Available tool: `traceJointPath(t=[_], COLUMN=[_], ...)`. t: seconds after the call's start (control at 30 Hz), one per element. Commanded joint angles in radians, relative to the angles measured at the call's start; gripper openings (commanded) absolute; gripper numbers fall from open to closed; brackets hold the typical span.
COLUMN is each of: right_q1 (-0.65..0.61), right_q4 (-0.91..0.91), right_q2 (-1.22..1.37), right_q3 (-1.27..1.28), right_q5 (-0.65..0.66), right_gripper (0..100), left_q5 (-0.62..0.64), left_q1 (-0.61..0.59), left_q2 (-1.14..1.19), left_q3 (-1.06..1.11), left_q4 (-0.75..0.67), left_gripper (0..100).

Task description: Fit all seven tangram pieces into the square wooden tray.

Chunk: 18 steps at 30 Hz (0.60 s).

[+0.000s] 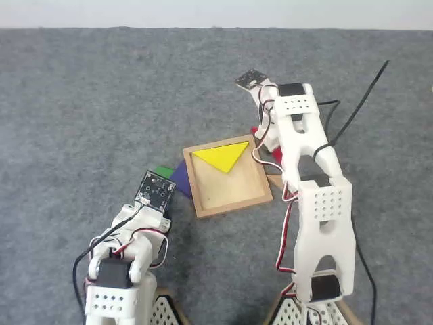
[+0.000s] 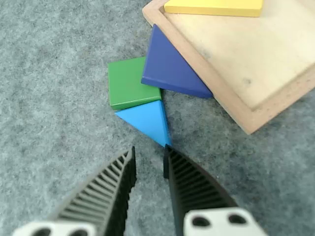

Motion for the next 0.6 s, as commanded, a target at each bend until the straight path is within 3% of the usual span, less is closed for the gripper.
traceJointPath(t=[0.0,0.17,0.4,0.57], right_q1=[-0.016,-0.045,-0.105,-0.093], right_q4=[0.074,0.163,0.211,0.197], right_q2=[-0.105,-0.159,-0.229,-0.226], right_q3=[-0.051,-0.054,-0.058,-0.057], right_q5=[-0.031,-0.038,-0.160,-0.129], right_gripper=[14.0,13.9,13.9,14.5], left_q5=[-0.006,-0.006,-0.006,-0.006], left_q1=[-0.002,-0.002,-0.002,-0.002], left_q2=[-0.018,-0.018,-0.018,-0.018], left_q3=[-0.010,-0.010,-0.010,-0.010], left_q4=[0.008,0.008,0.008,0.008], left_gripper=[9,9,9,9])
